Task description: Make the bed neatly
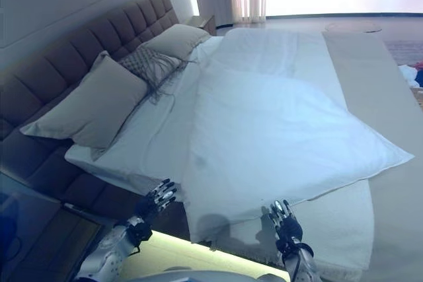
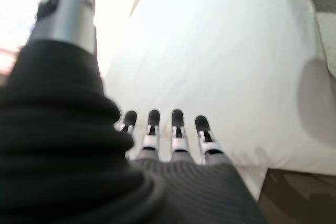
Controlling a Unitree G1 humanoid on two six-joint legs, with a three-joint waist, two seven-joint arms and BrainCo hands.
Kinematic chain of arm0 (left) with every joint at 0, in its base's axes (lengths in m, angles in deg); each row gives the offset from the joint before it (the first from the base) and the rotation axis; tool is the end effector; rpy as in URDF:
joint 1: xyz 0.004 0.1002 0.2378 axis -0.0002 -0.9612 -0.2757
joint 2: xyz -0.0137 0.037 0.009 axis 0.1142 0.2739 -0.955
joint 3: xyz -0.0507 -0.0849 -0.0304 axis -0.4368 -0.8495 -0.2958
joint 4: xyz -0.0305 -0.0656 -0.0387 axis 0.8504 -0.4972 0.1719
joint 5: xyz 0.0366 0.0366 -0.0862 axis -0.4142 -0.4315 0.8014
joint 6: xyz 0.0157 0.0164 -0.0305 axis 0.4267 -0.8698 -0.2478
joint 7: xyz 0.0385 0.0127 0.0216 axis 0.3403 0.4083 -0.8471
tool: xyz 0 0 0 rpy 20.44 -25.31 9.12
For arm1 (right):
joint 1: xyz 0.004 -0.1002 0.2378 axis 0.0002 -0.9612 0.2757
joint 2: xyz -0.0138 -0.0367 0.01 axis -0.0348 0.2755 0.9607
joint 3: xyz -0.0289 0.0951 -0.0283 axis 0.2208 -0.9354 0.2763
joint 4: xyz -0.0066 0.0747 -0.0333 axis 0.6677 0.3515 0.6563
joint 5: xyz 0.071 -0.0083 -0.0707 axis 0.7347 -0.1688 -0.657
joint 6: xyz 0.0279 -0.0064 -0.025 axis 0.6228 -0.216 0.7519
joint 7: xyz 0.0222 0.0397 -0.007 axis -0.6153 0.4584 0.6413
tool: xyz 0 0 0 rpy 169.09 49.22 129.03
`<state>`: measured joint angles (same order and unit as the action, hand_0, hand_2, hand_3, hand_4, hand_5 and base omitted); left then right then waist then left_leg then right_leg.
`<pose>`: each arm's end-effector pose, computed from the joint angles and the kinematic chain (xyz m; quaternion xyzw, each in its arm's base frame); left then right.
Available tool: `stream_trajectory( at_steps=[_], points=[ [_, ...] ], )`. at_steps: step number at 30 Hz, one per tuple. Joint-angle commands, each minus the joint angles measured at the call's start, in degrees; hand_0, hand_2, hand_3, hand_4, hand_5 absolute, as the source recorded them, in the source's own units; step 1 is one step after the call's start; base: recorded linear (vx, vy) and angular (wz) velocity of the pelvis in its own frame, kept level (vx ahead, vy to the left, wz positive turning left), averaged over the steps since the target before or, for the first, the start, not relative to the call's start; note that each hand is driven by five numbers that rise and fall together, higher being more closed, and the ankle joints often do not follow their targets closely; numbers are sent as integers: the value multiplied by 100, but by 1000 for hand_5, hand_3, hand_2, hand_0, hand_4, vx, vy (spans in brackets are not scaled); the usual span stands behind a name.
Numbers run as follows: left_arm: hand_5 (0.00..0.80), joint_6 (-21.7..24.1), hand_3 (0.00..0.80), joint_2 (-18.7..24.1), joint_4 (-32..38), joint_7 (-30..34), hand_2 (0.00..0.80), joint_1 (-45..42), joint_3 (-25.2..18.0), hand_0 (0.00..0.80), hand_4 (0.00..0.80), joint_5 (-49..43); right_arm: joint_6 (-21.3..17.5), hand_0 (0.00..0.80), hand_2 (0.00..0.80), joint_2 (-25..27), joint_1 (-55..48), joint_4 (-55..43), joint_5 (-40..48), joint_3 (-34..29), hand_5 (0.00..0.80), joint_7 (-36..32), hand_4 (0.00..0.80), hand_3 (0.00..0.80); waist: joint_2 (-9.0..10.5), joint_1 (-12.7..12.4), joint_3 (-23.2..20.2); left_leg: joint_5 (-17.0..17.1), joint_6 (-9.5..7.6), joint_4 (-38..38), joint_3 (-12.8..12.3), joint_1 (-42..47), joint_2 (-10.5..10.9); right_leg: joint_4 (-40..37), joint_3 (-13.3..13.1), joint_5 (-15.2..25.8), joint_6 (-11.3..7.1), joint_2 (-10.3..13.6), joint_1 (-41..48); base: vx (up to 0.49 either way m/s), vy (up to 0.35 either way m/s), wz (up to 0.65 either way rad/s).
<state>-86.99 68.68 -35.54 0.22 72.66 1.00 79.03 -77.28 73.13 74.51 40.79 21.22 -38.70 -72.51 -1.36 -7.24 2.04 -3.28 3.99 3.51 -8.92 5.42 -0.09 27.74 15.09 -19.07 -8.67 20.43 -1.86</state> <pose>0.1345 0.2051 -0.0392 -0.1575 0.2754 -0.0606 0.9464 0.0946 -0.2028 -0.0789 0.3298 0.3028 -0.1691 0.8780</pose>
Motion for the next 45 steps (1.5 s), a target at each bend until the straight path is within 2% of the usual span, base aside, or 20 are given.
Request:
stream_trajectory(
  at_steps=[1, 4, 6, 10, 12, 15, 16, 17, 20, 21, 22, 23, 27, 29, 30, 31, 34, 38, 42, 45],
  points=[
    [0, 92, 0, 99, 136, -207, 0, 348, -242, 0, 0, -155, -251, 0, 0, -174, 390, 486, 61, -238, 0, -245, 0, 0, 342, -69, 30, -25, -665, 147, 66, -223, 116, -1550, 293, 2729, 14, 56, -117, 165, -174, -34],
    [0, 107, 0, 72, -121, -287, 0, 594, -108, 0, 0, -350, -220, 0, 0, -100, 738, 1182, 79, -335, 0, -439, 0, 0, 389, 15, 171, -184, -678, 259, 17, -158, 90, -1887, 101, 2778, -100, -123, -272, 157, -152, -31],
    [0, 78, 0, 97, -288, -384, 0, 705, -10, 0, 0, -418, -111, 0, 0, -98, 835, 1417, 171, -328, 0, -524, 0, 0, 414, 17, 211, -278, -618, 475, -37, -206, -15, -1861, 107, 2676, -189, -162, -190, 238, -126, -1],
    [0, -147, 0, 60, -222, -291, 0, 740, 96, 0, 0, -447, 29, 0, 0, -119, 823, 1522, 568, -301, 0, -702, 0, 0, 413, -60, 379, -246, -466, 681, -218, -242, -290, -1800, 401, 2551, -237, -174, 24, 140, -88, 10],
    [0, -155, 0, 39, -54, -242, 0, 759, 238, 0, 0, -381, 27, 0, 0, 12, 999, 1629, 829, -383, 0, -887, 0, 0, 360, -120, 507, -120, -424, 793, -353, -446, -398, -1836, 644, 2591, -165, -138, -5, -151, 13, 25],
    [0, -140, 0, 62, 188, -279, 0, 737, 442, 0, 0, -141, 77, 0, 0, 317, 1309, 1777, 1125, -616, 0, -1036, 0, 0, 217, -293, 678, -143, -394, 972, -226, -772, -382, -1648, 895, 2645, -161, 143, -238, -67, 106, 40],
    [0, -100, 0, 71, 218, -266, 0, 641, 457, 0, 0, -118, 119, 0, 0, 389, 1394, 1873, 1137, -722, 0, -1007, 0, 0, 161, -365, 726, -306, -359, 1106, -81, -793, -367, -1460, 855, 2605, -275, 262, -317, 75, 130, 38],
    [0, -73, 0, 76, 255, -259, 0, 563, 462, 0, 0, -128, 128, 0, 0, 434, 1450, 1929, 1151, -794, 0, -927, 0, 0, 146, -397, 769, -310, -386, 1210, -51, -868, -343, -1341, 872, 2652, -270, 383, -412, 97, 132, 24],
    [0, -163, 0, 186, 543, -307, 0, 240, 490, 0, 0, -217, 253, 0, 0, 552, 1420, 2246, 1087, -1243, 0, -922, 0, 0, 103, -396, 915, -435, -581, 1716, -47, -1110, -266, -303, 648, 2723, -274, 913, -944, 102, 122, 8],
    [0, -229, 0, 228, 619, -327, 0, 113, 488, 0, 0, -276, 322, 0, 0, 573, 1349, 2371, 1042, -1391, 0, -999, 0, 0, 122, -353, 928, -555, -590, 1792, 19, -1066, -238, -137, 460, 2815, -382, 984, -1086, 256, 44, 25],
    [0, -285, 0, 255, 743, -369, 0, -26, 503, 0, 0, -338, 383, 0, 0, 590, 1280, 2454, 1034, -1482, 0, -1081, 0, 0, 171, -330, 975, -518, -621, 1842, -52, -1030, -200, -272, 447, 3005, -388, 1090, -1151, 407, -55, 27],
    [0, -322, 0, 307, 919, -448, 0, -144, 500, 0, 0, -373, 413, 0, 0, 600, 1211, 2559, 1050, -1535, 0, -1195, 0, 0, 188, -317, 1002, -658, -568, 1899, 56, -922, -190, -500, 340, 2956, -556, 1053, -1092, 306, -112, 19],
    [0, -394, 0, 466, 1191, -633, 0, -251, 385, 0, 0, -179, 531, 0, 0, 816, 1284, 2893, 987, -1726, 0, -1605, 0, 0, 119, -316, 1200, -783, -620, 2165, 10, -908, -326, -603, 361, 2975, -591, 1049, -1039, 123, -131, -8],
    [0, -184, 0, 536, 1165, -614, 0, -3, 538, 0, 0, 29, 528, 0, 0, 1004, 1567, 2921, 1098, -1694, 0, -1673, 0, 0, 38, -314, 1351, -766, -582, 2381, -23, -1331, -422, -527, 337, 2884, -546, 1057, -1244, -329, -54, 5],
    [0, 18, 0, 593, 1113, -619, 0, 337, 703, 0, 0, 284, 589, 0, 0, 1305, 1959, 3019, 1193, -1732, 0, -1696, 0, 0, -46, -302, 1475, -695, -572, 2614, -93, -1848, -506, -407, 324, 2879, -430, 1131, -1616, -551, -5, 21],
    [0, 128, 0, 660, 1101, -624, 0, 554, 803, 0, 0, 455, 645, 0, 0, 1513, 2232, 3072, 1313, -1725, 0, -1697, 0, 0, -148, -313, 1543, -845, -504, 2764, -4, -2084, -561, -194, 213, 2715, -487, 1150, -1841, -685, 18, 19],
    [0, 359, 0, 815, 1072, -735, 0, 1376, 1139, 0, 0, 928, 885, 0, 0, 2126, 3200, 3217, 1711, -1689, 0, -1715, 0, 0, -361, -330, 1817, -1080, -435, 3409, 96, -3078, -642, 543, -68, 2438, -339, 1314, -2847, -513, -5, 12],
    [0, 318, 0, 767, 1165, -913, 0, 1458, 1295, 0, 0, 1003, 1021, 0, 0, 2251, 3324, 3005, 1706, -1634, 0, -1600, 0, 0, -407, -286, 1869, -1106, -431, 3651, 117, -3400, -652, 983, -286, 2297, -269, 1359, -3313, -81, 33, 24],
    [0, 512, 0, 683, 1307, -915, 0, 1367, 1332, 0, 0, 1009, 949, 0, 0, 2363, 3345, 2762, 1712, -1686, 0, -1597, 0, 0, -533, -195, 1936, -940, -372, 3445, 52, -3513, -679, 977, -446, 2292, -253, 1327, -3614, -97, 81, 15],
    [0, 647, 0, 657, 1288, -887, 0, 1418, 1342, 0, 0, 1045, 1171, 0, 0, 2538, 3498, 2815, 1816, -1783, 0, -1650, 0, 0, -608, -187, 1989, -903, -361, 3411, 31, -3613, -677, 1002, -514, 2306, -245, 1339, -3776, -82, 58, 9]
  ],
)
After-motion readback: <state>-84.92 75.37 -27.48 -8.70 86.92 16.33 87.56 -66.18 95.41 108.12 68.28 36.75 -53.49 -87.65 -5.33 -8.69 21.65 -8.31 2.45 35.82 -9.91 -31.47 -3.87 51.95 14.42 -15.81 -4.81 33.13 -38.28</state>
